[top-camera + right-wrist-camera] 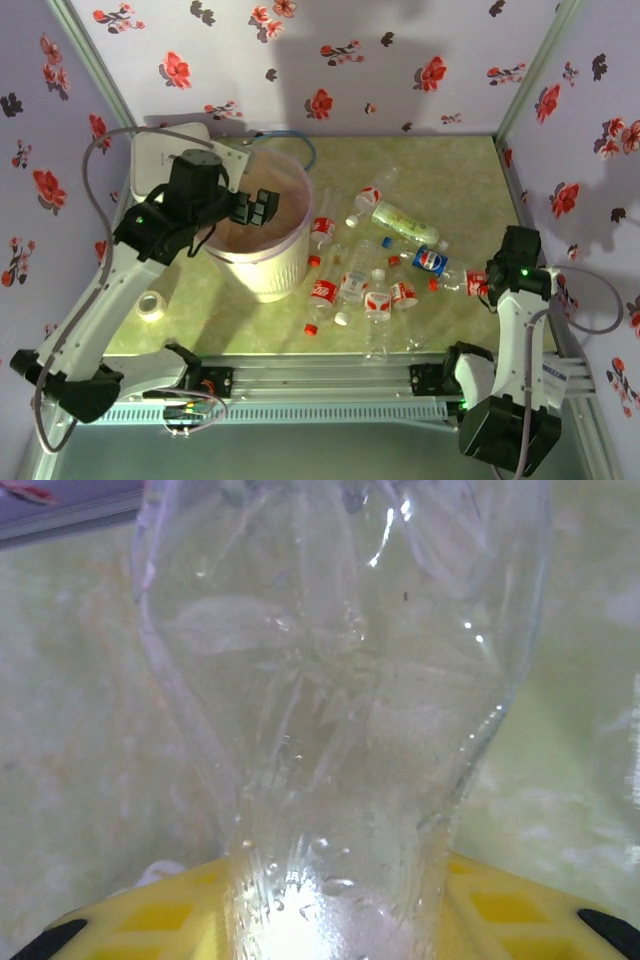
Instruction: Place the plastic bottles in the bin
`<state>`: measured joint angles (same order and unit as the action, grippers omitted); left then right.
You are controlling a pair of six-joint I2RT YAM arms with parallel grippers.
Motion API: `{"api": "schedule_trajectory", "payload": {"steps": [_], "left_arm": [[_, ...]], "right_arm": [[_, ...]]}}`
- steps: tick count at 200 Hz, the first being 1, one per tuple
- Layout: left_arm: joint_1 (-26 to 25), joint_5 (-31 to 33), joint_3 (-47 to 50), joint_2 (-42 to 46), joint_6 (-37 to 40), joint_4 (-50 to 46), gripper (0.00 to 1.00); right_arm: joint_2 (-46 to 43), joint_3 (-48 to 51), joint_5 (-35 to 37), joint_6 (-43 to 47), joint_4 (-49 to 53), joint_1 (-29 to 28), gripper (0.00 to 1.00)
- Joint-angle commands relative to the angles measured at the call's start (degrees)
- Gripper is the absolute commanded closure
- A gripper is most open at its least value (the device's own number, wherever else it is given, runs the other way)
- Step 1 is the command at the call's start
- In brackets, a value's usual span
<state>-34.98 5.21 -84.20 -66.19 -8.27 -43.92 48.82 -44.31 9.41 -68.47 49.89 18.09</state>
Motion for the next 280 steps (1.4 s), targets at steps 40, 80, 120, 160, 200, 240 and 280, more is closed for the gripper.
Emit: {"api": "schedule_trajectory", "payload": {"steps": [40, 80, 120, 160, 200, 240, 280], "left_arm": [[0.1, -15.83, -7.43, 2.63, -7.64, 6.74, 0.01], [-0.85, -20.74, -13.49, -3.09, -12.26, 7.59, 0.02], [-2.72, -24.96, -19.29, -8.39, -13.41, 6.22, 0.02], [-2.81, -31.86, -23.88, -14.9, -10.95, 6.42, 0.0], [-3.33, -37.47, -23.29, -20.35, -12.17, 13.28, 0.0], [-3.53, -39.56, -21.35, -21.67, -10.13, 13.57, 0.0], [-3.02, -39.4, -19.61, -22.6, -9.78, 16.68, 0.06]], "right_arm": [[3.25, -7.9, -12.2, -0.63, -20.48, -4.47, 0.7], [13.9, -19.97, -26.59, 4.44, -27.89, -11.54, 0.73], [23.13, -32.84, -42.54, 11.82, -38.2, -20.48, 0.74], [27.62, -38.71, -54.88, 20.79, -49.22, -28.81, 0.73], [29.94, -38.3, -58.36, 23.93, -57.33, -34.28, 0.72], [33.26, -37.8, -60.83, 20.86, -69.04, -36.87, 0.73], [36.42, -39.43, -63.28, 17.92, -72.52, -39.64, 0.73]]}}
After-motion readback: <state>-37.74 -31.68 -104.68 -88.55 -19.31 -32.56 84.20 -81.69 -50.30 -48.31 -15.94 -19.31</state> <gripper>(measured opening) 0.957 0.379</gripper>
